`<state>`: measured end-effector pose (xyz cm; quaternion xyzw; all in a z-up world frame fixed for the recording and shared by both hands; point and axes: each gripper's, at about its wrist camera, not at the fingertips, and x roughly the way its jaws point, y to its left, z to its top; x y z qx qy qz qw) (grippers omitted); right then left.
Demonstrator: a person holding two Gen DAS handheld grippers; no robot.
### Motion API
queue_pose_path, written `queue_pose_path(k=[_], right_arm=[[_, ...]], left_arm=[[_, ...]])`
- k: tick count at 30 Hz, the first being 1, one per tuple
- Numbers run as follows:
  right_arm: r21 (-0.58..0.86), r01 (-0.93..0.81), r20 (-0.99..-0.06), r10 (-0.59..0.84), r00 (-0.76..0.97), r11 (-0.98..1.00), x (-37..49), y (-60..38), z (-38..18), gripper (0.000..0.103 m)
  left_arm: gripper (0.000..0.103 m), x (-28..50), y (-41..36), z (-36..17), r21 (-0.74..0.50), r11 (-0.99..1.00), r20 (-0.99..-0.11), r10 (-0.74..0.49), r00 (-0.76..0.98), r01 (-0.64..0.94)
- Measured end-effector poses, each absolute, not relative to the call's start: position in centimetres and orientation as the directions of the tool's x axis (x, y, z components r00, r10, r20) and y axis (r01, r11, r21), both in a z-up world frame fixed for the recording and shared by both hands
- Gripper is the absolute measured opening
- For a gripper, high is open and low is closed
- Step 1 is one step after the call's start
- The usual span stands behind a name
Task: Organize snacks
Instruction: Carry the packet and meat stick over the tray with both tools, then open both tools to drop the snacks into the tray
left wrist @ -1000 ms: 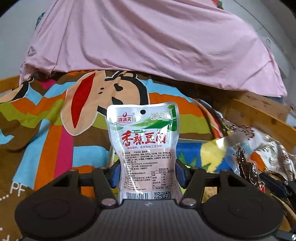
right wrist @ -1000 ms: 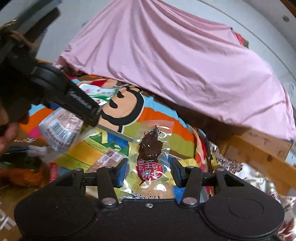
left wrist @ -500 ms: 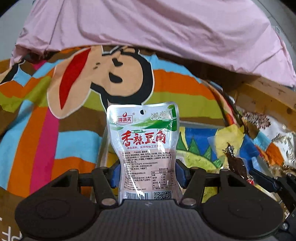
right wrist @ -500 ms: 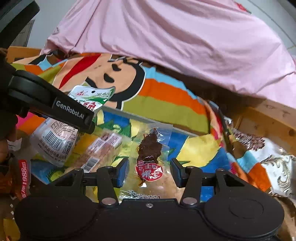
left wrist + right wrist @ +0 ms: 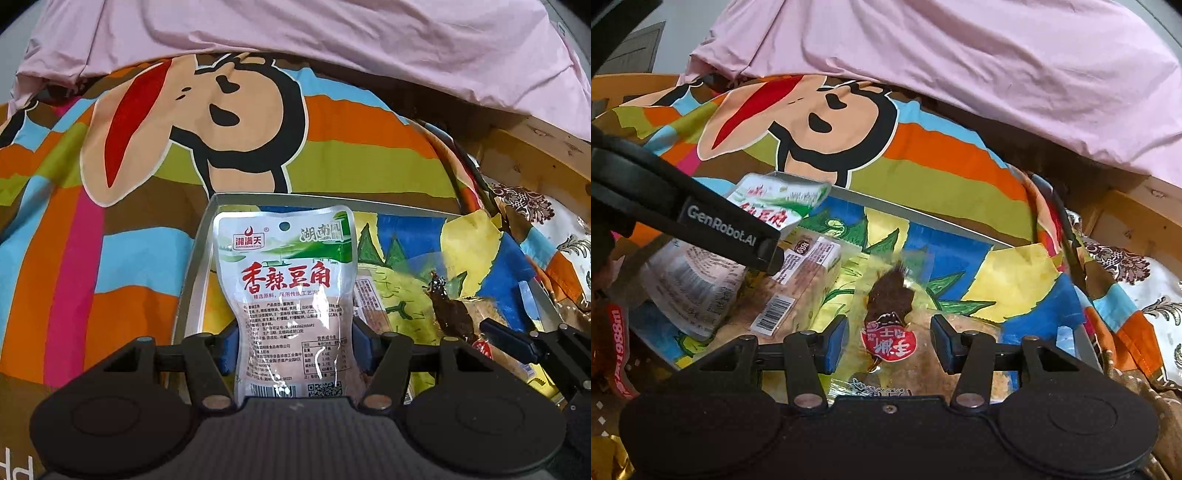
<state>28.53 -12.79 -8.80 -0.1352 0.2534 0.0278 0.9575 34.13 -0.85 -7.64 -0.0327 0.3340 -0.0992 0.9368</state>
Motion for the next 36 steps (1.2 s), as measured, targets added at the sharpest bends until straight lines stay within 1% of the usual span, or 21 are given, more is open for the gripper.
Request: queue_pose_path(k=[2, 4, 5, 7, 10, 11, 13, 15, 17, 19, 20, 23, 28, 36], right_arm=[[-0.243, -0.125, -0.499, -0.013, 0.867, 0.962, 28.9, -12.8, -8.8, 0.052], [-0.240, -0.126, -0.504, -0.013, 0.864, 0.962, 29.0, -12.9, -8.8, 0.063], [-0.238, -0.125, -0.504, -0.012, 0.864, 0.963, 28.9, -12.9, -8.8, 0.066], [-0.240, -0.124, -0.496, -0.012, 0.868, 0.963, 28.6, -13.0, -8.7, 0.078], [-0.253, -0.115, -0.479, -0.022, 0.877, 0.961, 28.0, -13.1, -8.1, 0.086], [-0.256, -0.110, -0.473, -0.026, 0.881, 0.960, 27.8, -13.1, -7.9, 0.087], [-0.259, -0.090, -0.453, -0.038, 0.891, 0.962, 27.2, -13.4, -7.0, 0.093], [-0.250, -0.064, -0.425, -0.051, 0.904, 0.966, 26.4, -13.9, -5.9, 0.097], [-0.234, -0.037, -0.400, -0.062, 0.914, 0.972, 25.6, -14.6, -4.8, 0.099], [-0.210, -0.005, -0.371, -0.075, 0.926, 0.978, 24.6, -15.3, -3.5, 0.102], [-0.197, 0.011, -0.353, -0.081, 0.932, 0.980, 24.1, -15.7, -2.8, 0.102], [-0.158, 0.036, -0.314, -0.085, 0.945, 0.987, 22.7, -16.5, -1.0, 0.102], [-0.136, 0.051, -0.246, -0.084, 0.966, 0.989, 19.9, -17.0, 1.5, 0.102], [-0.124, 0.051, -0.170, -0.072, 0.983, 0.991, 15.0, -17.2, 4.0, 0.102]], left_arm=[[0.068, 34.3, -0.7, -7.6, -0.132, 0.979, -0.627, -0.206, 0.751, 0.158], [0.071, 34.5, -0.6, -7.6, -0.136, 0.978, -0.633, -0.206, 0.746, 0.155], [0.073, 34.5, -0.6, -7.7, -0.139, 0.979, -0.636, -0.205, 0.744, 0.152], [0.075, 34.4, -0.4, -7.7, -0.142, 0.980, -0.641, -0.200, 0.741, 0.142], [0.081, 34.3, -0.1, -7.7, -0.165, 0.978, -0.649, -0.203, 0.733, 0.125], [0.083, 34.2, 0.0, -7.6, -0.175, 0.977, -0.647, -0.208, 0.733, 0.124], [0.085, 33.9, 0.2, -7.3, -0.194, 0.974, -0.636, -0.219, 0.740, 0.121], [0.089, 33.4, 0.6, -6.7, -0.216, 0.969, -0.618, -0.229, 0.752, 0.118], [0.092, 33.0, 0.8, -5.9, -0.230, 0.967, -0.600, -0.232, 0.766, 0.112], [0.097, 32.2, 1.2, -5.0, -0.242, 0.965, -0.570, -0.229, 0.789, 0.105], [0.100, 31.7, 1.5, -4.4, -0.244, 0.965, -0.552, -0.220, 0.804, 0.097], [0.102, 30.0, 2.0, -2.8, -0.236, 0.966, -0.495, -0.210, 0.843, 0.102], [0.102, 27.3, 2.0, -0.9, -0.187, 0.973, -0.459, -0.209, 0.864, 0.136], [0.102, 21.6, 1.6, 1.3, -0.097, 0.980, -0.358, -0.199, 0.912, 0.176]])
